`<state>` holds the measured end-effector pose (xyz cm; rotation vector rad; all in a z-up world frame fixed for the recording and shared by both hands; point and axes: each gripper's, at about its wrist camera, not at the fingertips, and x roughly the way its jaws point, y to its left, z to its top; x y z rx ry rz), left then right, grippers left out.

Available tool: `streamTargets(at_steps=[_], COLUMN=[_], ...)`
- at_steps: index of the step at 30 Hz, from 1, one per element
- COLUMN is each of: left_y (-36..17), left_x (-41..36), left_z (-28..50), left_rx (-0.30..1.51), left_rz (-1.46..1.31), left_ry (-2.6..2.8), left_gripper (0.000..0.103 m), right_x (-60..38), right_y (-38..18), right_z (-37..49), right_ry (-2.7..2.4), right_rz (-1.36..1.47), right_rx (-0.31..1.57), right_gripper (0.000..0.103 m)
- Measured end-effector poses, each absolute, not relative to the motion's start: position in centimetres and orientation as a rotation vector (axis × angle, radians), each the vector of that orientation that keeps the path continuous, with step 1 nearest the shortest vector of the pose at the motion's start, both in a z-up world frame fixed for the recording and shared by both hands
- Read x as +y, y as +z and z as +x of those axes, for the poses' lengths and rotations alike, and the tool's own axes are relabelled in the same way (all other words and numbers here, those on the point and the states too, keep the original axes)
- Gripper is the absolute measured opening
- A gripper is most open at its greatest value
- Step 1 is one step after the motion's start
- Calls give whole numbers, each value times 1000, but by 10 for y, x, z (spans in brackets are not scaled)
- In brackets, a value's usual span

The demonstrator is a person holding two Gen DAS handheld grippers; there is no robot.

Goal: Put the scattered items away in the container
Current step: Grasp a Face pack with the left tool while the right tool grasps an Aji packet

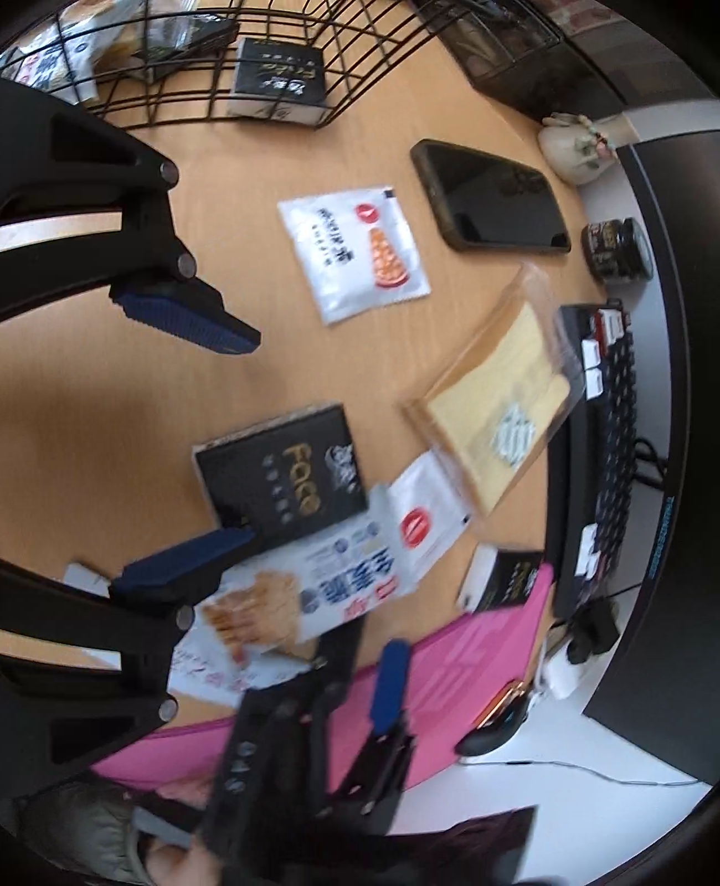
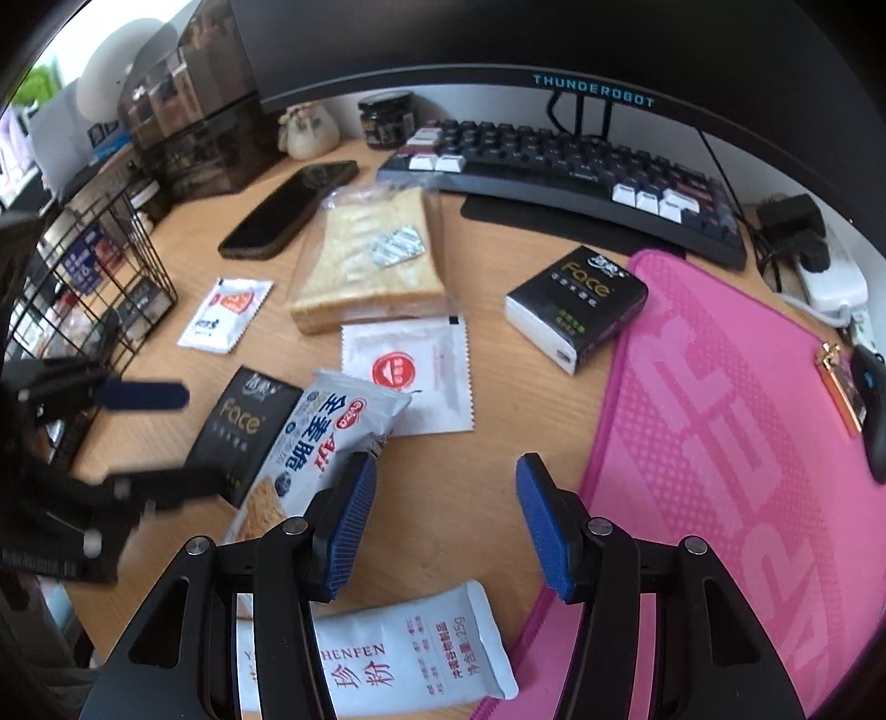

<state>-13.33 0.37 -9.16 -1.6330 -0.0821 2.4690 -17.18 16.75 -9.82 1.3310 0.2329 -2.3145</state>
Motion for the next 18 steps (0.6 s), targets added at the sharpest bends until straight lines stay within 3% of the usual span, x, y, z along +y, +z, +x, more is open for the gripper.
streamTargets(at_steps=[6, 11, 14, 16, 18], left_y=[-79, -100, -106, -105, -106], left_x=[3, 18, 12, 6, -2], left_z=[-137, -156, -154, -151, -149], left_rx=[-137, -123, -93, -107, -110], left_rz=[-1595, -1641, -1628, -1632, -1638], left_ry=[2511, 2472, 2516, 2527, 2534], left_gripper=[71, 70, 65, 53, 53], right_x=[181, 198, 203, 200, 188], right_y=[-78, -64, -64, -65, -66], right_z=[-156, -145, -142, -141, -139], right_ry=[-2356, -2400, -2402, -2396, -2387], right_rz=[1299, 1282, 1291, 1294, 1284], right_rx=[210, 200, 204, 210, 235], right_gripper=[54, 54, 54, 54, 54])
